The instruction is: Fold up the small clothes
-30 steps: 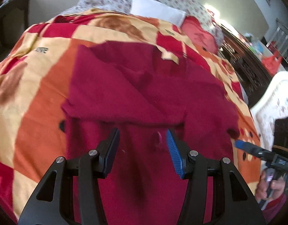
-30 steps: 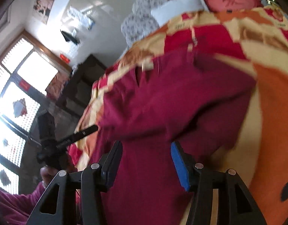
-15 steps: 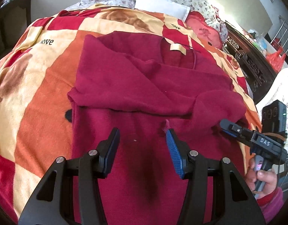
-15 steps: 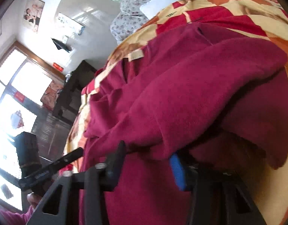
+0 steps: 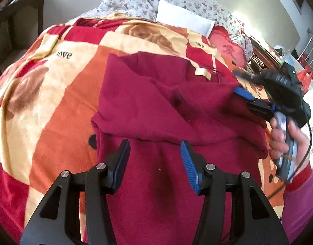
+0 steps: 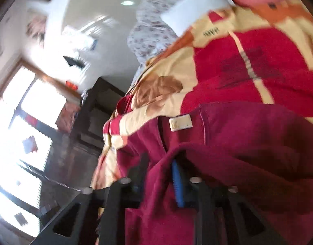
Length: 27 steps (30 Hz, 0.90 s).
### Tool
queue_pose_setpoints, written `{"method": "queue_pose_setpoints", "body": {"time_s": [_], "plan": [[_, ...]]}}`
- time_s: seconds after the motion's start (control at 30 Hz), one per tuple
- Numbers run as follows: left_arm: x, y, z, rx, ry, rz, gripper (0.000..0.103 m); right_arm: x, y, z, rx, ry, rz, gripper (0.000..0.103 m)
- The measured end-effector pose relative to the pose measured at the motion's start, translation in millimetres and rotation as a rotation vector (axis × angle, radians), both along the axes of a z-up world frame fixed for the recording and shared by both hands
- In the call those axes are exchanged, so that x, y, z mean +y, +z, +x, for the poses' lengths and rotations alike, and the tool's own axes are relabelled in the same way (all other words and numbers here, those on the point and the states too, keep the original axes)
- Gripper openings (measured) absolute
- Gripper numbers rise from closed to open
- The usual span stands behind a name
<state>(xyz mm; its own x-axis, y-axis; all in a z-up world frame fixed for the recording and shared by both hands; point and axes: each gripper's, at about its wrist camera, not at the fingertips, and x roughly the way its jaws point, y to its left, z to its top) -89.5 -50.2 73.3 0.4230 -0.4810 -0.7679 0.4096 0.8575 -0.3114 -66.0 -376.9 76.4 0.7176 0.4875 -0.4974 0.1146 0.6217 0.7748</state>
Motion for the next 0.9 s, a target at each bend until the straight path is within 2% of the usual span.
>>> {"method": "queue_pose_setpoints", "body": {"time_s": [0.03, 0.2, 0.43, 0.5, 0.57, 0.63, 0.73, 0.8, 0.9], "plan": [[0, 0, 1, -0.003, -0.002, 0.004, 0.051, 2, 2, 0, -0.024, 0.008, 0.037, 0.069], [-7, -5, 9, 0.01, -0.011, 0.018, 0.051, 15, 18, -18, -0.039, 0.039, -0.035, 0.069], [-45, 16, 45, -0.085, -0.061, -0.018, 0.051, 18, 20, -79, -0.028, 0.043, -0.179, 0.069], [-62, 16, 64, -0.073, -0.066, -0.023, 0.051, 15, 14, -95, -0.015, 0.035, -0.177, 0.069], [-77, 12, 85, -0.064, -0.072, -0.072, 0.051, 11, 9, -110, -0.014, 0.022, -0.15, 0.069], [-89, 4, 105, -0.029, -0.042, -0.063, 0.051, 6, 5, -122, -0.003, 0.001, -0.143, 0.069], [-98, -10, 131, 0.025, -0.006, -0.097, 0.051, -1, 2, -135, -0.003, -0.037, -0.155, 0.069], [-106, -18, 143, 0.05, 0.015, -0.088, 0.051, -9, -2, -144, 0.004, -0.059, -0.132, 0.069], [-117, -23, 147, 0.041, 0.0, -0.072, 0.051, -20, -9, -154, 0.017, -0.093, -0.095, 0.069]]}}
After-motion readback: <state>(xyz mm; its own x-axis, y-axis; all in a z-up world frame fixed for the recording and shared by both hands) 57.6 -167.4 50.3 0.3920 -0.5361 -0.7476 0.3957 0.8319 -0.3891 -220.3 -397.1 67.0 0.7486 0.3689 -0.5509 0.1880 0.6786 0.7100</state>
